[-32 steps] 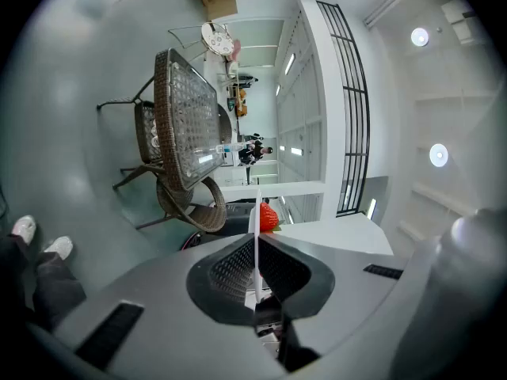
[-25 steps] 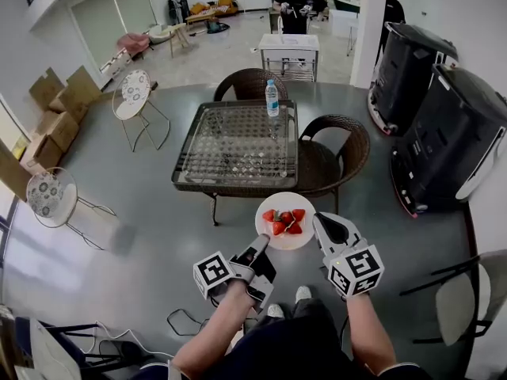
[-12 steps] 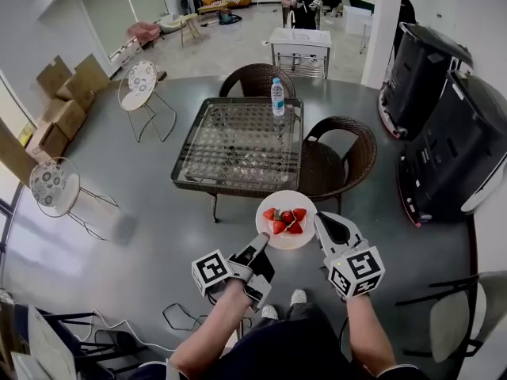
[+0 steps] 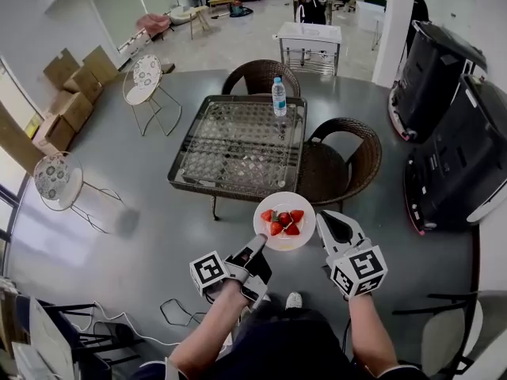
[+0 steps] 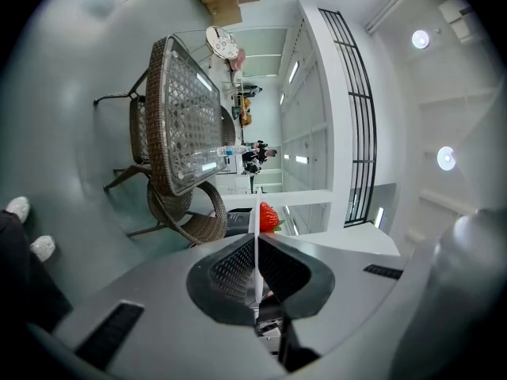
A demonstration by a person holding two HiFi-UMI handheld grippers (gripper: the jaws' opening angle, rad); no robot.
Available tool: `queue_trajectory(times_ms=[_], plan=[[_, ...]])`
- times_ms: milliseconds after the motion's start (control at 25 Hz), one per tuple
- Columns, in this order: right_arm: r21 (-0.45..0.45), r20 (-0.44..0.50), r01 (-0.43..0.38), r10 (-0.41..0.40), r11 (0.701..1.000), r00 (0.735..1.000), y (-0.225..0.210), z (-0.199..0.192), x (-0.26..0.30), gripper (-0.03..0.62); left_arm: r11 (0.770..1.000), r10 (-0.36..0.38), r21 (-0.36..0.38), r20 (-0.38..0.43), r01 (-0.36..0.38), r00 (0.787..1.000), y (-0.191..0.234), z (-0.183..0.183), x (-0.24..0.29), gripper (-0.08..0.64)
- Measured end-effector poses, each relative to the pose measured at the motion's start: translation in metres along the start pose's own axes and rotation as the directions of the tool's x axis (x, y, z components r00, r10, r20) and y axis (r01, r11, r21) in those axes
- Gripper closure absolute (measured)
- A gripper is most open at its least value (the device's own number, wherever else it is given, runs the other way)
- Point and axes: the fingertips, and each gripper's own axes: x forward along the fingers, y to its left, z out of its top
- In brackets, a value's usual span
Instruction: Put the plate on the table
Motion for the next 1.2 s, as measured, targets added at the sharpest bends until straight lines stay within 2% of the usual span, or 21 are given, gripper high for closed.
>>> queue_trajectory(times_ms=[240, 520, 1200], plan=[[0.025, -0.019, 0.004, -0.003, 1.0, 1.0, -0.025, -0.01, 0.013, 0.588, 1.0, 0.012, 0.005, -0.004, -0.012, 1.0, 0.007, 0.012, 0.033, 0.546], [0.035, -0.052, 0.036, -0.034, 0.999, 0.998, -0.054, -0.021, 0.042, 0.588, 1.0, 0.006, -0.001, -0.013, -0.006, 1.0, 0.025, 0.044, 0.077, 0.546], [0.037, -0.207, 0.106, -0.096, 0.994, 0.974, -0.119, -0.056, 0.17, 0.588, 0.997, 0.079, 0.003, -0.091, -0.079, 0.993, 0.118, 0.152, 0.195, 0.546]])
